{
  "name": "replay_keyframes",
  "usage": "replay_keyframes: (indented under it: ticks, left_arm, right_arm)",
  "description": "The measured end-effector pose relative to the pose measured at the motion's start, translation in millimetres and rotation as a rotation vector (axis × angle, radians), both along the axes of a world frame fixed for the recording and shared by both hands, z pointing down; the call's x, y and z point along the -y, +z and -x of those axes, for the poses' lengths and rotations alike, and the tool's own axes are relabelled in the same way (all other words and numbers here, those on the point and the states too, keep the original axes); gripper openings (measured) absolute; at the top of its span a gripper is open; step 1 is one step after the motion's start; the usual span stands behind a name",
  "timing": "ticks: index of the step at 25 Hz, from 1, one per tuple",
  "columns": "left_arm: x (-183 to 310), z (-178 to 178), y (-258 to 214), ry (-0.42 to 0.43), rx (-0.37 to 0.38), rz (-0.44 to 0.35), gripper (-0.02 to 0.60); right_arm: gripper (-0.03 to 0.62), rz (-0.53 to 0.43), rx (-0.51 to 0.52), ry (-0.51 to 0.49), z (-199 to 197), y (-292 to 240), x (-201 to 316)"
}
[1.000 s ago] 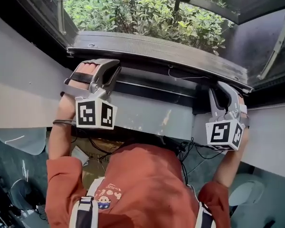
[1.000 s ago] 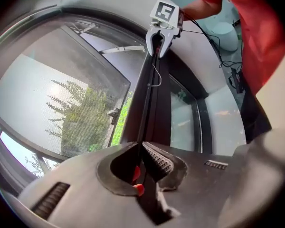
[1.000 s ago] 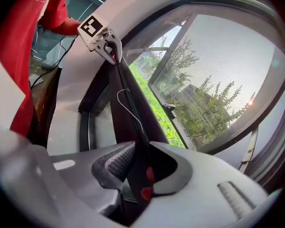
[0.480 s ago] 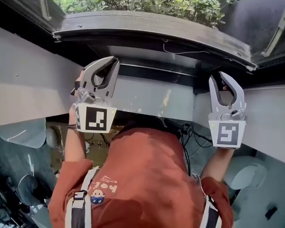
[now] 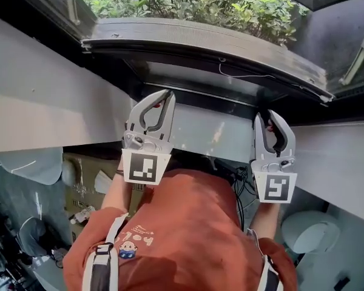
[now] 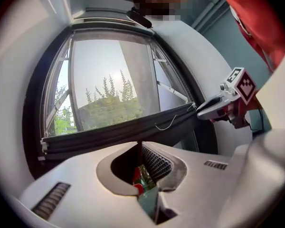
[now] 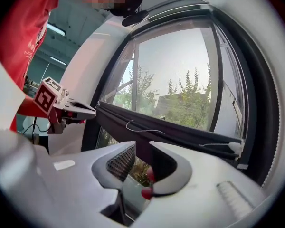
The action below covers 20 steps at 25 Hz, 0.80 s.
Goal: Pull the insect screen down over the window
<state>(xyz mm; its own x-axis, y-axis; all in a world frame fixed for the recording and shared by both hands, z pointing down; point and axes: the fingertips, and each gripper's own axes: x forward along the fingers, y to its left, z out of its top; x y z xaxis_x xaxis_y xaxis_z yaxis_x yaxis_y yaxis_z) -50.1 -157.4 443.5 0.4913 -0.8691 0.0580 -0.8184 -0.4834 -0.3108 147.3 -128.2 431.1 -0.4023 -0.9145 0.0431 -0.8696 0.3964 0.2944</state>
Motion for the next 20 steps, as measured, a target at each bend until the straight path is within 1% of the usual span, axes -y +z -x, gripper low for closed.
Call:
replay_keyframes:
  ticks: [3, 5, 7, 11, 13, 16, 17, 19, 20]
  left_arm:
    - [-2, 4, -6, -0.057, -0.090, -0.017, 0.031]
    - [-5, 6, -5, -0.086, -0.127, -0.019, 0.031]
    - [-6, 5, -1, -0.100, -0.136, -0.013, 0.031]
    - [-7, 4, 8, -0.121, -0.167, 0.005, 0.031]
    - [-7, 4, 12, -0.125, -0.186, 0.013, 0.031]
    - [-7, 2, 16, -0.129, -0.213, 0.026, 0.031]
    - [-6, 2, 16, -0.132, -0.222, 0.027, 0.031]
    - [-4, 1, 15, -0.140, -0.240, 0.021, 0.031]
    - [-3, 1, 14, -0.145, -0.252, 0.018, 0.031]
  right_arm:
    - [0.100, 0.003, 0.049, 0.030, 0, 10, -2]
    - [0.100, -0.013, 0.081, 0.049, 0, 11, -1]
    - [0.100, -0.023, 0.110, 0.062, 2, 12, 0]
    - [0.100, -0.008, 0.148, 0.077, 8, 19, 4]
    - [0.098, 0.001, 0.163, 0.101, 8, 22, 7]
    - [0.095, 0.000, 0.212, 0.132, 8, 19, 10]
    - [0.077, -0.009, 0.217, 0.139, 8, 17, 11]
    - [0.067, -0.029, 0.206, 0.149, 10, 16, 13]
    - [0.050, -0.034, 0.202, 0.154, 10, 16, 14]
